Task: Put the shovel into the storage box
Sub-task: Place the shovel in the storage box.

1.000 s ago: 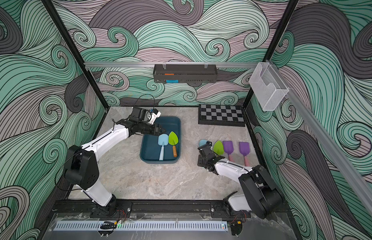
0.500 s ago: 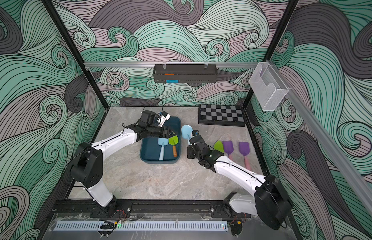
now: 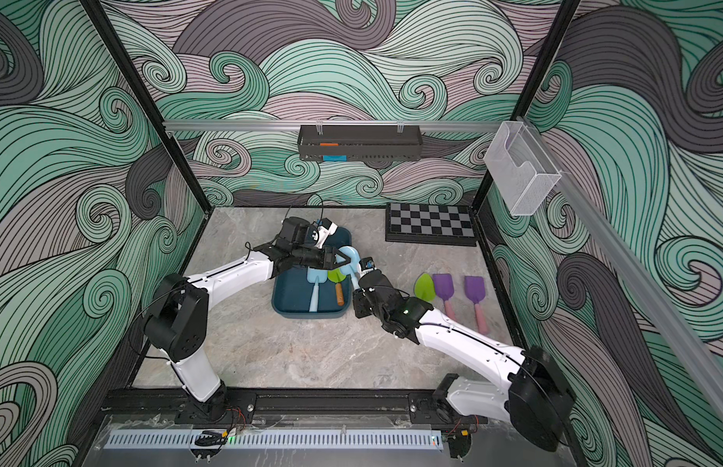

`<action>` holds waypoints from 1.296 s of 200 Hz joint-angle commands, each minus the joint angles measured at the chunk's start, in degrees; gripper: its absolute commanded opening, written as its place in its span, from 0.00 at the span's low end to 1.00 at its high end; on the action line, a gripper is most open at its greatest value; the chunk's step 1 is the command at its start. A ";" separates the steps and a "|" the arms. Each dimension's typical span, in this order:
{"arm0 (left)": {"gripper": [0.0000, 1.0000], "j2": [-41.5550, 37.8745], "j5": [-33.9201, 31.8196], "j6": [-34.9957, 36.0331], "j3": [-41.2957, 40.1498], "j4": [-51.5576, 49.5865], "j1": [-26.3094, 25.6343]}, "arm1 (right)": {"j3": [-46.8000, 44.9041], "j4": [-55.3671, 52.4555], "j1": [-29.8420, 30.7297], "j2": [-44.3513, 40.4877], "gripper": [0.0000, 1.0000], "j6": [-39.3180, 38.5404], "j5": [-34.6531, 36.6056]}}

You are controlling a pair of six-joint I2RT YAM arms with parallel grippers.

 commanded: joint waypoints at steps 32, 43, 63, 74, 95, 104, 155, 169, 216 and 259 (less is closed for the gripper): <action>0.11 2.19 2.33 -0.60 1.40 1.60 -1.01 | -0.49 3.16 0.68 -0.90 0.00 -0.30 1.41; 0.05 2.06 2.52 -0.57 1.38 1.87 -1.03 | -0.80 3.60 0.81 -0.91 0.00 -0.35 1.20; 0.00 1.89 2.75 -0.48 1.46 2.11 -1.12 | -1.11 4.26 1.02 -0.92 0.07 -0.54 0.96; 0.00 1.87 2.95 -0.44 1.72 2.00 -1.12 | -1.25 4.37 1.11 -1.01 0.19 -0.72 1.30; 0.00 1.56 3.38 0.38 2.47 1.13 -1.03 | -2.23 5.43 1.37 -2.53 0.47 -0.84 2.54; 0.00 1.43 3.66 1.06 3.12 0.21 -0.87 | -2.84 5.96 1.46 -3.67 0.52 -0.96 3.00; 0.00 0.52 7.18 13.91 13.81 -20.05 5.90 | -7.01 4.95 1.64 -12.01 0.61 -1.30 5.83; 0.00 0.83 5.58 19.86 18.05 -28.91 8.46 | -8.36 4.37 1.58 -13.39 0.61 -1.09 6.76; 0.00 1.34 -11.06 27.71 21.13 -41.96 13.98 | -11.39 3.84 1.37 -13.68 0.63 0.96 7.42; 0.00 2.97 -18.56 28.87 20.17 -44.25 14.74 | -12.14 3.86 1.12 -12.43 0.63 1.72 6.95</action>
